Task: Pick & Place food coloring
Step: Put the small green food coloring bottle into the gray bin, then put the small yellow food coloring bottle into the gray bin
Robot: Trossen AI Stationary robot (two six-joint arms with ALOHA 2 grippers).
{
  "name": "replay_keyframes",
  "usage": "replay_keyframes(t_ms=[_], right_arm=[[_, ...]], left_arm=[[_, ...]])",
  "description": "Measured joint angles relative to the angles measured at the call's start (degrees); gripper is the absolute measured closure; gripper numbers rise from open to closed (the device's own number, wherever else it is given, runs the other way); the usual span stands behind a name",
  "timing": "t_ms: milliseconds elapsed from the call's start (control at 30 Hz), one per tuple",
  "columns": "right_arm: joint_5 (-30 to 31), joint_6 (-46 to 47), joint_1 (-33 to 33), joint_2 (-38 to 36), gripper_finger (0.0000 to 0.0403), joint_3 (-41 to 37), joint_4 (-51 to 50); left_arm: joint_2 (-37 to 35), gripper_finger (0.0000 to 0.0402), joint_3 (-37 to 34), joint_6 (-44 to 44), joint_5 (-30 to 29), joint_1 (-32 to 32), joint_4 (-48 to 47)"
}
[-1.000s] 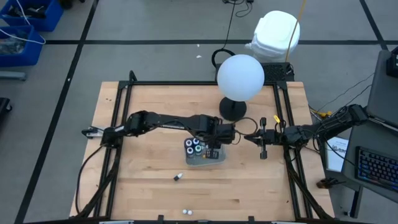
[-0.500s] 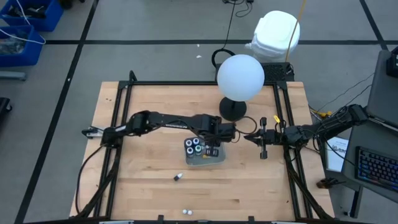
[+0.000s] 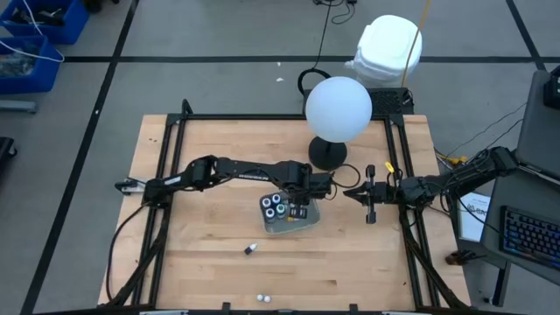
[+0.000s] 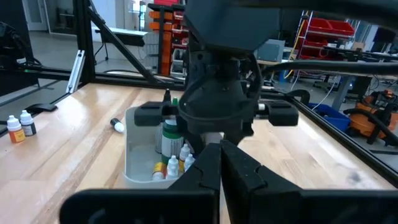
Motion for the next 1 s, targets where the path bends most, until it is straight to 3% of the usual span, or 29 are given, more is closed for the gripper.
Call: replay_keyframes(t_ms=[267,700,1000], right_arm=[[0.01,0.0,-0.01,0.0,0.0403,0.0,0.02],[0.02,0.0,-0.01,0.0,0.0403,0.0,0.01],[0.02,0.0,0.0,0.0,0.0403,0.0,-0.02]], left_arm=[[0.19,0.0304,0.0,-0.19,0.0,-0.05,-0.11],[-0.49,0.0222,-0.04,-0.6,-2.15,-0.21,-0.04],[-13.35,0.0199,4.95,-3.49,-4.42,-5.9,-8.12]])
